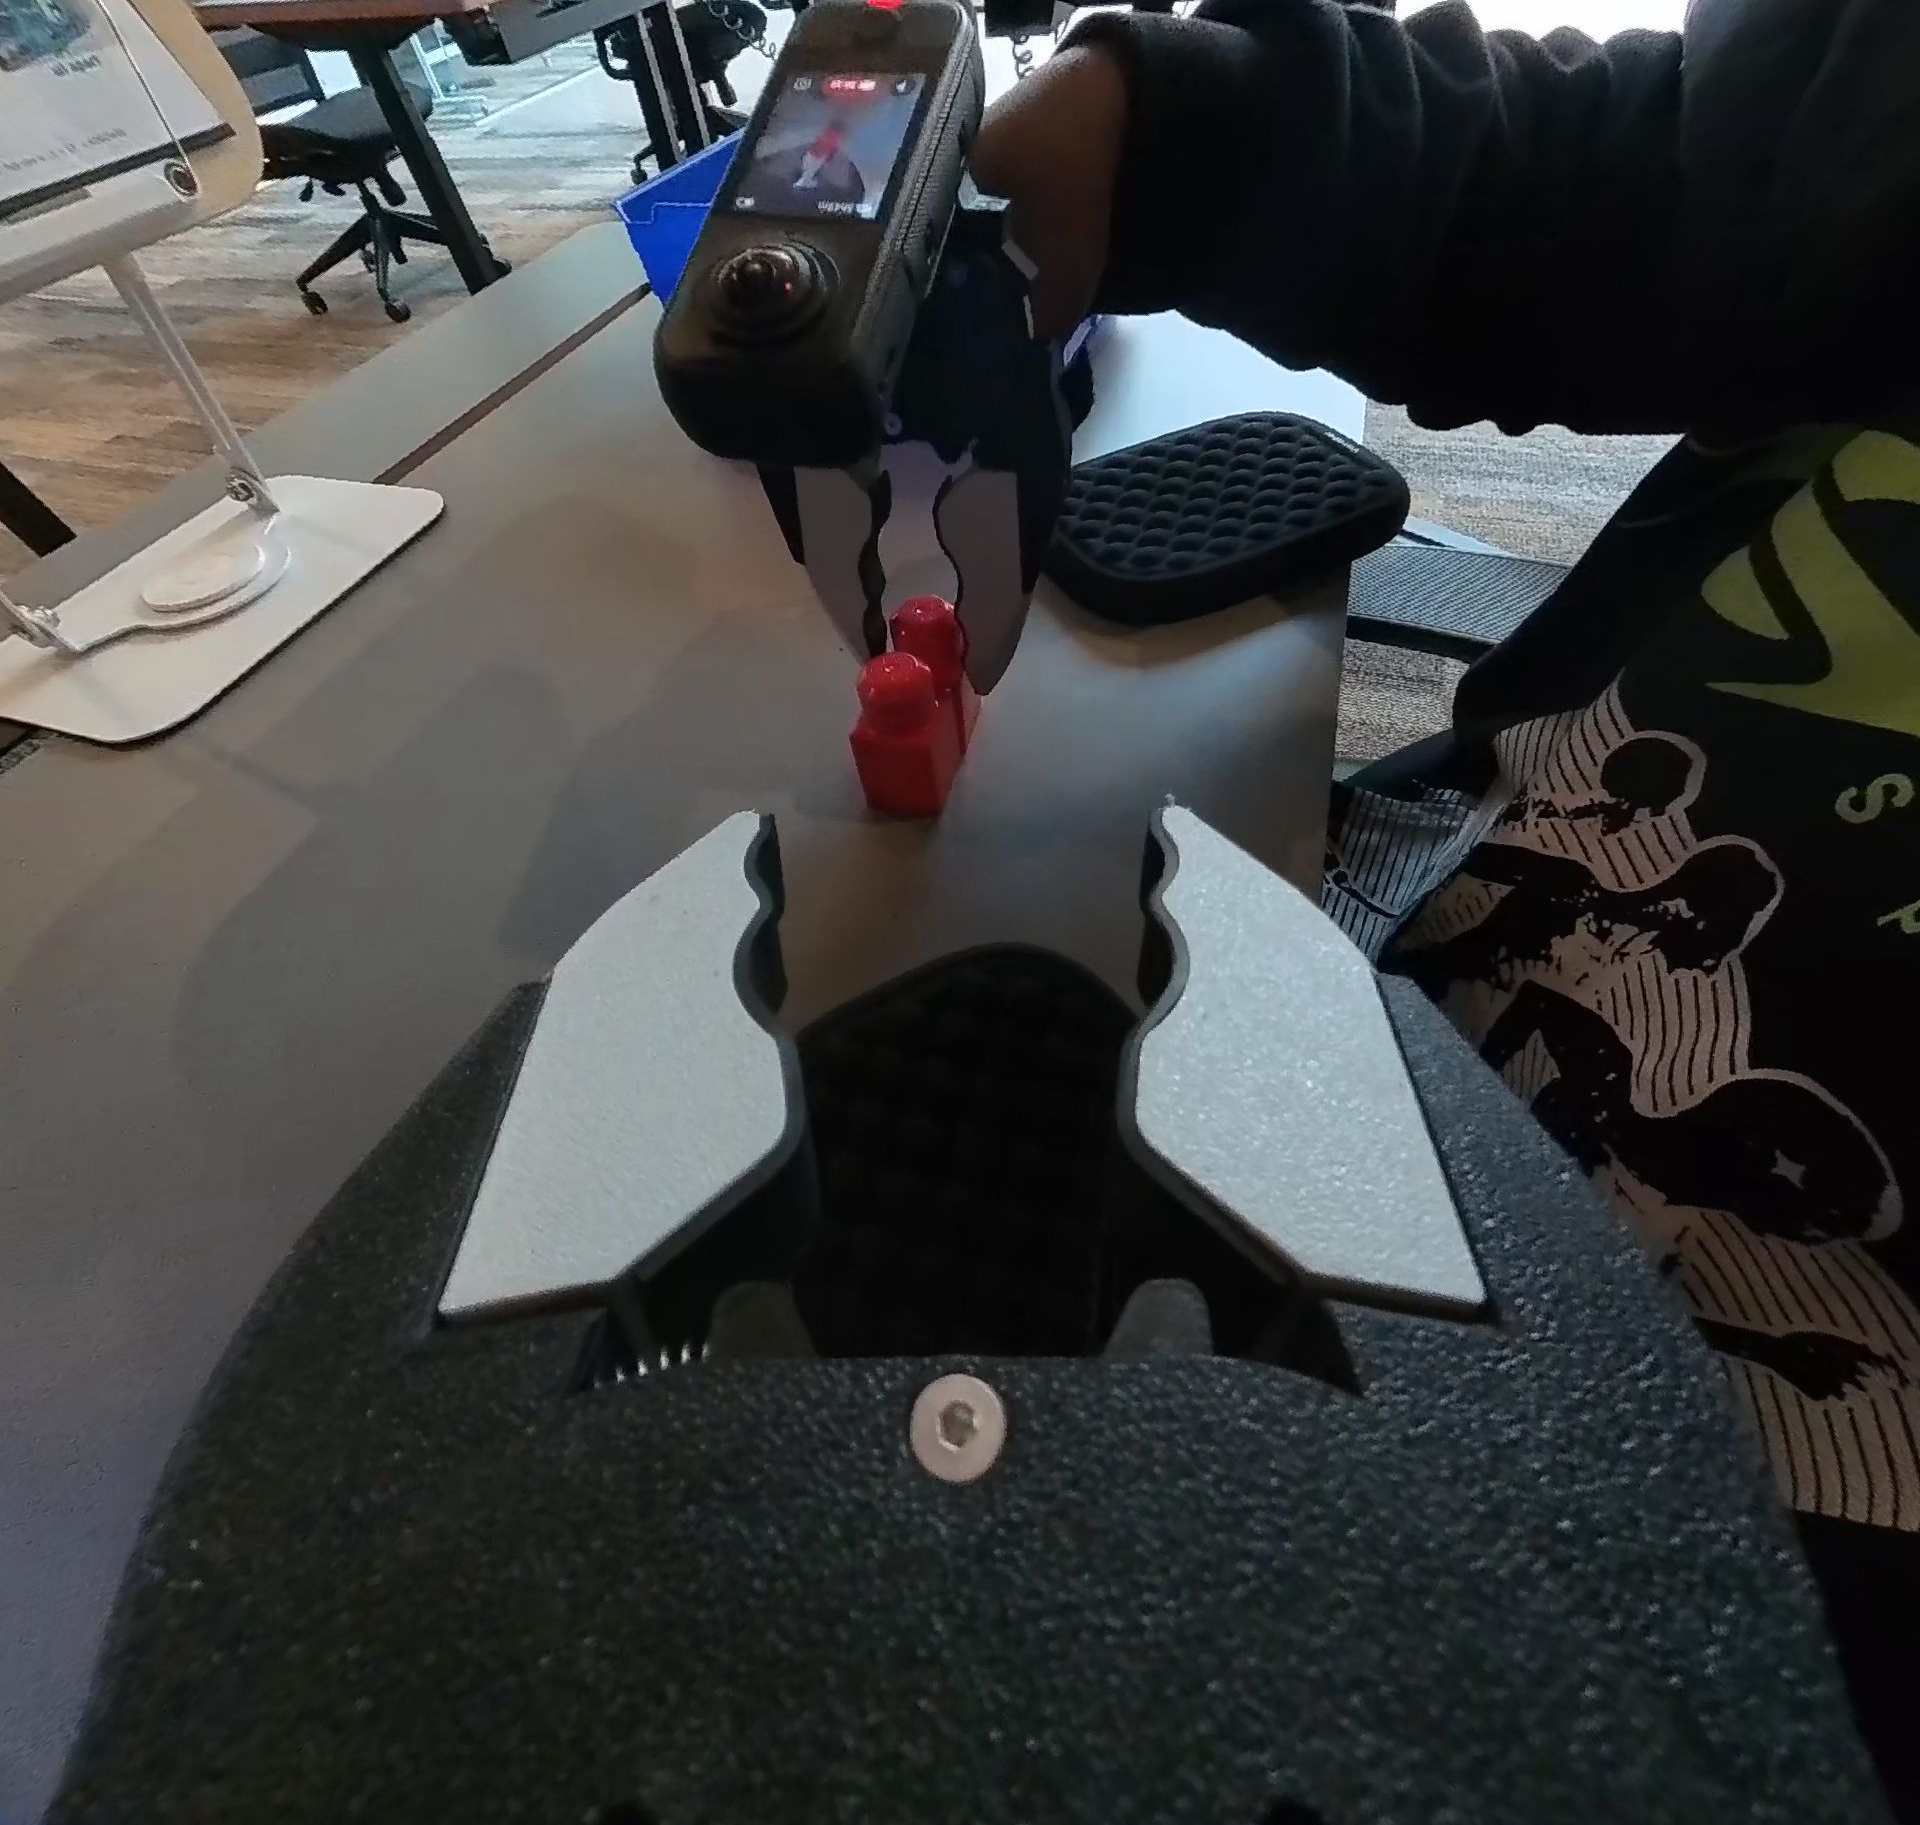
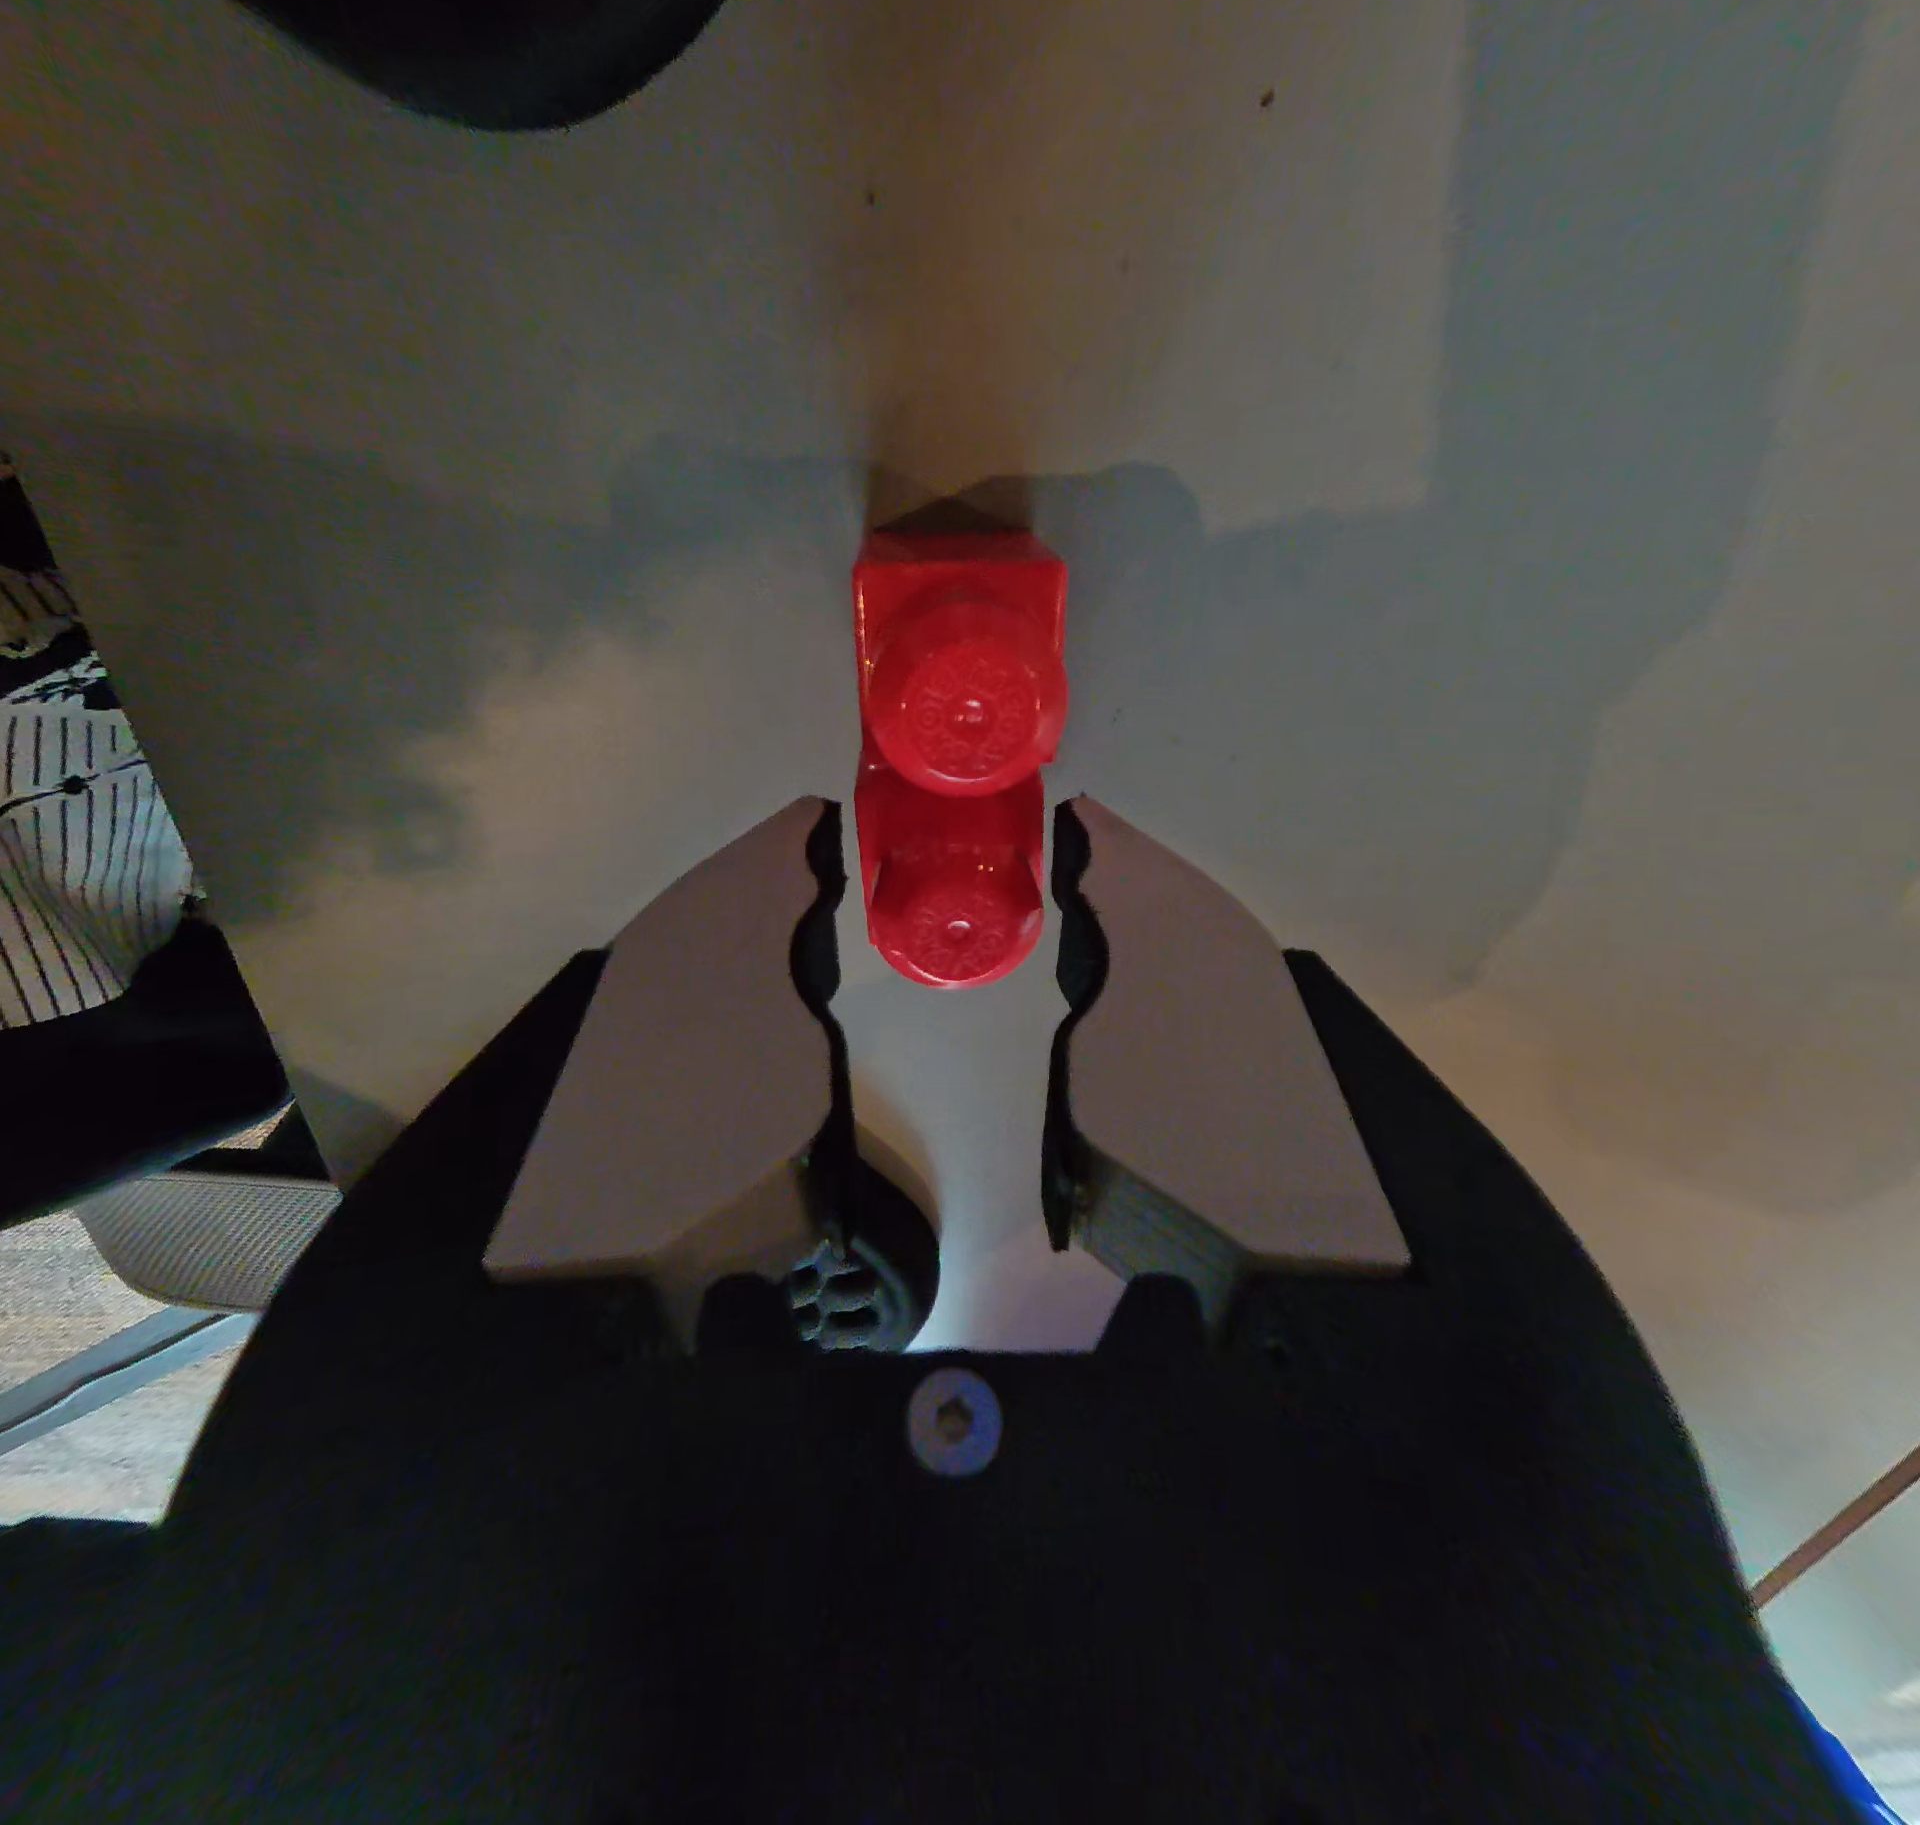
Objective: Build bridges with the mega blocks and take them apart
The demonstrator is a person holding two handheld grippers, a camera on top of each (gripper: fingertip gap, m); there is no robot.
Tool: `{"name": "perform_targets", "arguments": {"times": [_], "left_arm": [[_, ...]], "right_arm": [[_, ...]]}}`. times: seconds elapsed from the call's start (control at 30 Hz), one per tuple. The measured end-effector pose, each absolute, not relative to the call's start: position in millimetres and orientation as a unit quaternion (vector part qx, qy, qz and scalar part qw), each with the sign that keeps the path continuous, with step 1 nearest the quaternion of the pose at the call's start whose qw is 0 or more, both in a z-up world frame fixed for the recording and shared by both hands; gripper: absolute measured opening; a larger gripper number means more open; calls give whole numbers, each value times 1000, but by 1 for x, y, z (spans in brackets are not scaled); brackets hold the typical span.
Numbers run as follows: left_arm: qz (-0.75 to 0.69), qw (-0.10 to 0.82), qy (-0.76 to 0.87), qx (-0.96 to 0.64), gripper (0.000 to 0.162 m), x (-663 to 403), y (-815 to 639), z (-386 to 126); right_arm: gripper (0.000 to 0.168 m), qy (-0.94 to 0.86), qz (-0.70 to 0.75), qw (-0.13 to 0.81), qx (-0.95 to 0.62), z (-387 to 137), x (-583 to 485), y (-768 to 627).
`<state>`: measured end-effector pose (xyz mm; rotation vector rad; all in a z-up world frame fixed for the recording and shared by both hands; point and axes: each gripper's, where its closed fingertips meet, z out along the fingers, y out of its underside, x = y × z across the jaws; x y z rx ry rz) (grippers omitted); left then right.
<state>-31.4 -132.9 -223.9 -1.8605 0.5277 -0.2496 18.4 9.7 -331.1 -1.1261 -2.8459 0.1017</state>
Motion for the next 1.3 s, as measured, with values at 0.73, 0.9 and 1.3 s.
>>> {"name": "perform_targets", "arguments": {"times": [0.73, 0.9, 1.3], "left_arm": [[-102, 557, 231, -791, 66, -29, -136, -227], [-100, 552, 237, -793, 66, -28, -137, -230], [-95, 547, 244, -795, 66, -27, -139, -232]], "right_arm": [[34, -929, 19, 40, -369, -336, 21, 16], [34, -928, 21, 40, -370, -336, 20, 15], [36, -926, 24, 41, -374, -337, 17, 12]]}}
